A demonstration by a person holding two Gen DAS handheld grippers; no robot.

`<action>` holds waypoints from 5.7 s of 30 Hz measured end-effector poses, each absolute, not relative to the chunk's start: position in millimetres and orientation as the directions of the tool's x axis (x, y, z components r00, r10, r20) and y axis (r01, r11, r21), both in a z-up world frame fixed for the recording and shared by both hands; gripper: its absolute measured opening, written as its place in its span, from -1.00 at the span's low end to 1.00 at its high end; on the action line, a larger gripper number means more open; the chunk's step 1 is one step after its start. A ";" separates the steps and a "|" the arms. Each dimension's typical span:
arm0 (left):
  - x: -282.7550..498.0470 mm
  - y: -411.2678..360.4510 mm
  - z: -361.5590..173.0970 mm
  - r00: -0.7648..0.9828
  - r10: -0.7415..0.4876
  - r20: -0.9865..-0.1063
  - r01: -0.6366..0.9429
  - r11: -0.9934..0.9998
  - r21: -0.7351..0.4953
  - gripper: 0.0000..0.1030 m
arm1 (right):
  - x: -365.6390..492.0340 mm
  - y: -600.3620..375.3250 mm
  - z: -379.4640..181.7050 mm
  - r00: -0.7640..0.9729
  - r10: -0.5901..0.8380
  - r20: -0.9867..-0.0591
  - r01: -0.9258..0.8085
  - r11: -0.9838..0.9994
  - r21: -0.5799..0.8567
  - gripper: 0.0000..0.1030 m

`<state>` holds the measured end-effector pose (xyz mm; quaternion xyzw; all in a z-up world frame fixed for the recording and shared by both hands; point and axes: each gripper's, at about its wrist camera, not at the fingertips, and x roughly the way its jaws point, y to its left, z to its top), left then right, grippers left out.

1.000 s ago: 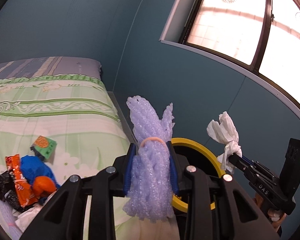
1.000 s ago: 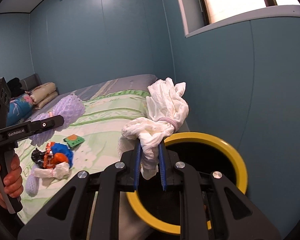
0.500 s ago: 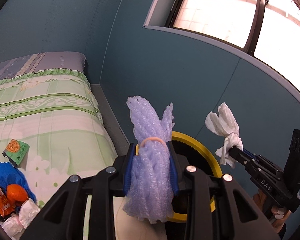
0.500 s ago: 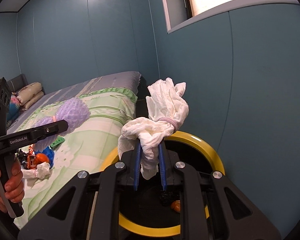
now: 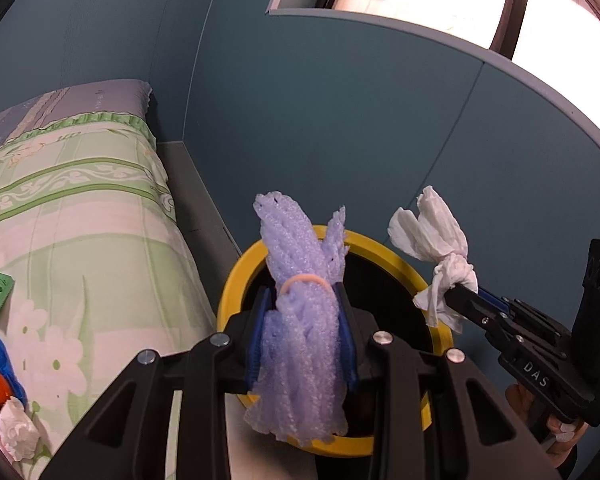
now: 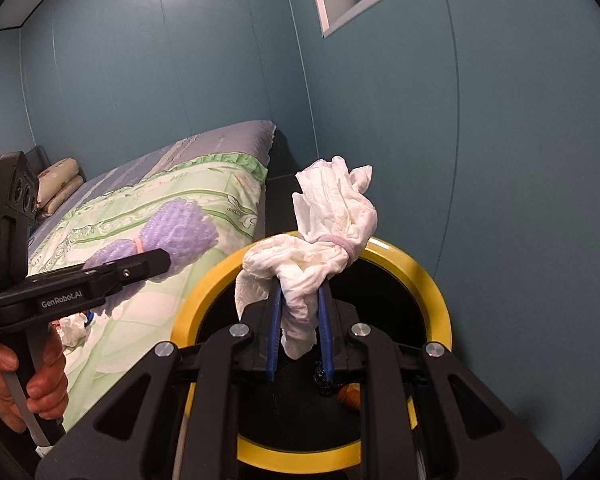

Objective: Collect trash
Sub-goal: 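Carry the foam net and tissue over the yellow bin and release both, then move both tools back from the bin toward the remaining trash, then grasp the lavender foam net with the left tool while the right tool grasps white tissue, then carry the foam net and tissue over the yellow bin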

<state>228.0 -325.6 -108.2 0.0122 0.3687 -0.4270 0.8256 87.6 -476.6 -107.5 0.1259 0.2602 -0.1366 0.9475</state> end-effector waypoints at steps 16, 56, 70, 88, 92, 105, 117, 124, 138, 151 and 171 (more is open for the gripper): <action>232.4 -336.2 -124.8 0.339 -0.682 -0.648 0.695 0.646 -0.316 -0.09 | 89.8 -491.9 -116.1 0.814 -0.196 -0.547 0.357 0.911 0.205 -0.39; 230.1 -88.9 -39.9 0.688 -0.499 -0.527 0.436 0.865 -0.249 0.81 | 122.9 -361.1 -65.2 0.889 0.015 -0.458 0.040 0.993 0.111 0.51; 192.3 13.7 -50.0 0.751 -0.364 -0.551 0.292 0.931 -0.217 0.84 | 155.8 -267.1 -71.5 0.850 0.191 -0.492 -0.198 0.979 0.039 0.81; 181.1 58.9 -131.5 0.669 -0.331 -0.666 0.180 0.941 -0.287 0.84 | 198.6 -208.2 -125.5 0.727 0.329 -0.602 -0.448 0.893 -0.052 0.81; 185.9 57.1 -148.1 0.639 -0.333 -0.694 0.172 0.941 -0.292 0.84 | 214.1 -205.7 -139.6 0.679 0.349 -0.646 -0.472 0.882 -0.019 0.81; 196.7 52.1 -187.0 0.575 -0.318 -0.754 0.150 0.947 -0.285 0.84 | 264.8 -198.2 -167.4 0.558 0.426 -0.712 -0.481 0.865 0.140 0.81; 206.0 50.1 -199.6 0.557 -0.301 -0.774 0.143 0.953 -0.268 0.75 | 288.2 -184.1 -187.0 0.485 0.467 -0.740 -0.492 0.845 0.211 0.63; 210.4 48.3 -203.1 0.558 -0.287 -0.778 0.145 0.957 -0.249 0.50 | 295.8 -185.4 -193.7 0.459 0.477 -0.749 -0.475 0.845 0.247 0.35; 211.8 51.5 -202.8 0.570 -0.231 -0.788 0.126 0.973 -0.195 -0.22 | 290.9 -179.1 -195.3 0.459 0.454 -0.763 -0.473 0.853 0.222 -0.31; 203.2 59.9 -181.0 0.588 -0.248 -0.770 0.127 0.968 -0.215 -0.46 | 278.8 -193.9 -171.0 0.519 0.471 -0.713 -0.435 0.864 0.254 -0.78; 175.7 79.1 -143.0 0.651 -0.236 -0.721 0.114 0.970 -0.215 -0.46 | 231.3 -232.3 -131.0 0.627 0.456 -0.632 -0.397 0.884 0.245 -0.78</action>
